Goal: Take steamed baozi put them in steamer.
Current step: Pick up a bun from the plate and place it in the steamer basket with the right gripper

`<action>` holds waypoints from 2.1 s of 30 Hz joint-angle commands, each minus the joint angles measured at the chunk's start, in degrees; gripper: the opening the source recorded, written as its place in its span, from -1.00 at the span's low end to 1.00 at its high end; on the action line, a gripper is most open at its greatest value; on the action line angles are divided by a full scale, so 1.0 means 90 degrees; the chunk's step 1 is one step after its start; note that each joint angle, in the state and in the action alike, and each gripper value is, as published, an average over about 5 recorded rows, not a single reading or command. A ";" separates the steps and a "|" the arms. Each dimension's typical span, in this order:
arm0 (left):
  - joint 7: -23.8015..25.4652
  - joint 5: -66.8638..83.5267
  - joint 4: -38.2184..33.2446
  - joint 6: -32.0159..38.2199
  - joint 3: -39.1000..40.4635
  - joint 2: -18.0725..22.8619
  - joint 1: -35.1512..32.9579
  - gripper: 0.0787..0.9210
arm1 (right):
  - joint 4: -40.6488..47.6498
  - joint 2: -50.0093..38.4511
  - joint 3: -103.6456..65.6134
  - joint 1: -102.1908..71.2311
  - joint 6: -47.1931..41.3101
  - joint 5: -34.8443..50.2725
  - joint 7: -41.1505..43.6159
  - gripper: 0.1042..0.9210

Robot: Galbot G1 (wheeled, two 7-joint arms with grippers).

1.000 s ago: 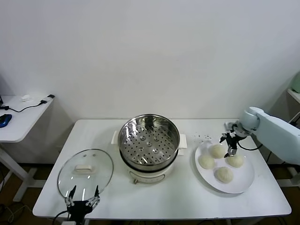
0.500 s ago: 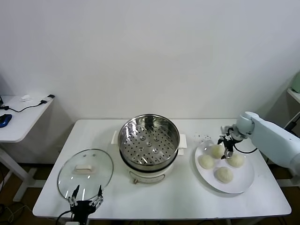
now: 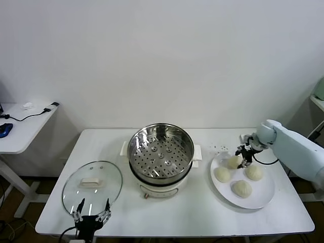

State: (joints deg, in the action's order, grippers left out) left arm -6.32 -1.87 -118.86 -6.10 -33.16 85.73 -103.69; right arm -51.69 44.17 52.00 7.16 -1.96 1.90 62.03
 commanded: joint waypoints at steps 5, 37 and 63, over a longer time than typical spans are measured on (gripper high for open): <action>-0.0020 0.0019 -0.0194 0.0032 0.0002 -0.0093 -0.0071 0.77 | -0.2274 0.0148 0.1953 0.3777 0.0633 0.1693 0.0528 0.30; -0.0049 -0.0097 -0.0603 -0.0013 0.0145 -0.0001 -0.0333 0.77 | 0.0685 0.4185 0.1795 0.2007 0.4765 -0.1437 0.0516 0.32; -0.0069 -0.0109 -0.0519 0.0088 0.0171 0.0007 -0.0307 0.77 | 0.1418 0.4425 0.1124 0.1540 0.5233 -0.1948 -0.0039 0.67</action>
State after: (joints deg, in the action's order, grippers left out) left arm -6.92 -2.81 -123.50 -5.32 -31.64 85.78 -106.44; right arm -39.63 83.90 63.30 21.34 43.78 -14.67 63.23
